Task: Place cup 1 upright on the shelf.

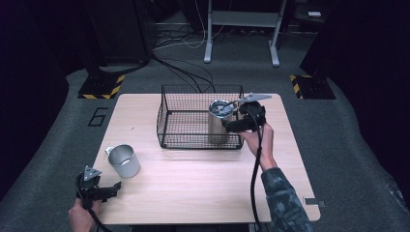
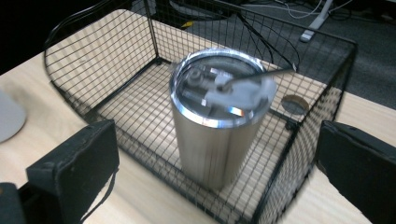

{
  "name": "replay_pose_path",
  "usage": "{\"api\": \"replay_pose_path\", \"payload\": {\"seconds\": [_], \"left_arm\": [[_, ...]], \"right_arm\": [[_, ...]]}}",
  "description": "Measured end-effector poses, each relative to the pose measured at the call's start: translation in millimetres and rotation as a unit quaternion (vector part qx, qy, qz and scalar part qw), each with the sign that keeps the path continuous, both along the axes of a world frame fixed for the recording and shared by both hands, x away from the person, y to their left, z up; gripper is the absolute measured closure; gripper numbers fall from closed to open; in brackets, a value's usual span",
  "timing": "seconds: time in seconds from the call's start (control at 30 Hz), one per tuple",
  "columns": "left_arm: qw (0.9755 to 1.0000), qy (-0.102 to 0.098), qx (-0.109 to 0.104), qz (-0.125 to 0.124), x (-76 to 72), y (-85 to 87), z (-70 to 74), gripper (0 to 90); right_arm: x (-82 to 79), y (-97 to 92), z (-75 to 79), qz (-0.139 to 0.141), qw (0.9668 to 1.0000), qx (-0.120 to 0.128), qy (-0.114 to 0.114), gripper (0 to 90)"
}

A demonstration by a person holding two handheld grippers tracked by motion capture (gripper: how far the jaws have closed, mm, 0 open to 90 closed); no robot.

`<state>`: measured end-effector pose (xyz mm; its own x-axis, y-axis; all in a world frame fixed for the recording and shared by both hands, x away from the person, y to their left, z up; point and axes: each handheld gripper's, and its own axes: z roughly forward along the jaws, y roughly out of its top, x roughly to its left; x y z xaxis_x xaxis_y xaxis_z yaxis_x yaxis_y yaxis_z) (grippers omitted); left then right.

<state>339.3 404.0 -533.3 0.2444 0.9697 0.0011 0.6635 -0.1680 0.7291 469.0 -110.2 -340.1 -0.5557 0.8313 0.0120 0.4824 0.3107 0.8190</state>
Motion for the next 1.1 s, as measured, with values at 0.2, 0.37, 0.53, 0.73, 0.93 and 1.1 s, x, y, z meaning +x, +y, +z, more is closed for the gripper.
{"api": "replay_pose_path", "payload": {"seconds": [0.2,0.37,0.53,0.73,0.93,1.1], "left_arm": [[0.9999,0.001,0.000,0.012,-4.4,-4.0,0.2,0.1],[1.0000,0.000,-0.001,0.010,-10.1,-3.1,0.0,0.0],[1.0000,-0.001,0.001,0.006,-17.9,-4.3,0.3,0.1],[0.9996,0.002,-0.027,0.005,-33.1,-4.7,7.1,0.0],[0.9989,-0.017,-0.044,0.004,-45.5,-3.8,22.6,0.0],[0.9981,-0.034,-0.052,0.003,-49.5,0.0,36.6,0.0]], "right_arm": [[-41.4,-34.4,-28.0,-0.007,1.0000,0.002,0.002,0.0],[-56.1,-63.4,-67.0,-0.036,0.9991,0.007,0.021,0.0],[-67.3,-92.7,-122.6,-0.073,0.9960,0.008,0.051,0.0],[-72.4,-113.3,-169.4,-0.102,0.9922,0.000,0.071,0.0],[-70.9,-116.3,-186.3,-0.106,0.9916,-0.010,0.074,0.0],[-67.5,-114.1,-188.2,-0.101,0.9919,-0.020,0.074,0.0]]}}
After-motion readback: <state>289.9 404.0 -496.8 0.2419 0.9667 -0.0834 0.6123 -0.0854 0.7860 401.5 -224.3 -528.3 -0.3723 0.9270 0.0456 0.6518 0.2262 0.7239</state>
